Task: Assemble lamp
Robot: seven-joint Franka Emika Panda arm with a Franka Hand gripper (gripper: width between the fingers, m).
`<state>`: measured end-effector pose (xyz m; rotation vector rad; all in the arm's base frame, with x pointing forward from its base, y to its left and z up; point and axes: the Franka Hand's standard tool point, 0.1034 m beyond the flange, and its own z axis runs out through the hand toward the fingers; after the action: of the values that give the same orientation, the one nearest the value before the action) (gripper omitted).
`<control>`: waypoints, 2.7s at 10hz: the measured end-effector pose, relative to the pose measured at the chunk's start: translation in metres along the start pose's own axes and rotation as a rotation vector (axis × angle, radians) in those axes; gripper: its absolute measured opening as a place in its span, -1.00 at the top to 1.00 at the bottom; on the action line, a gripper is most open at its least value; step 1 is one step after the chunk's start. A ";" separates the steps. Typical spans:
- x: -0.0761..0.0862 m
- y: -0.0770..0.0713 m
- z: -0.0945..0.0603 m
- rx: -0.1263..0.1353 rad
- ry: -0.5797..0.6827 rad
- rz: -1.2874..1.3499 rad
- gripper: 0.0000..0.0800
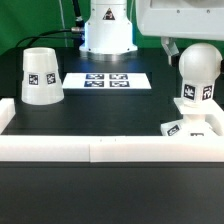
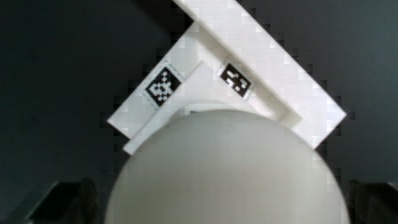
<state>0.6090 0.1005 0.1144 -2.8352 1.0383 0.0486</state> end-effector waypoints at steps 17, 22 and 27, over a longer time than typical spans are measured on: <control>0.000 -0.002 0.001 -0.073 0.010 -1.393 -0.75; 0.001 -0.003 0.000 -0.115 0.007 -1.522 -0.75; 0.002 -0.002 0.000 -0.104 0.015 -1.443 -0.44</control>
Offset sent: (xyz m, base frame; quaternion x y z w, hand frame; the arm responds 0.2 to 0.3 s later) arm 0.0022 0.0009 -0.0024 0.0182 -0.0320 -0.2775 0.9600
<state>0.6116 0.1010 0.1149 -2.9107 -1.1303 -0.0577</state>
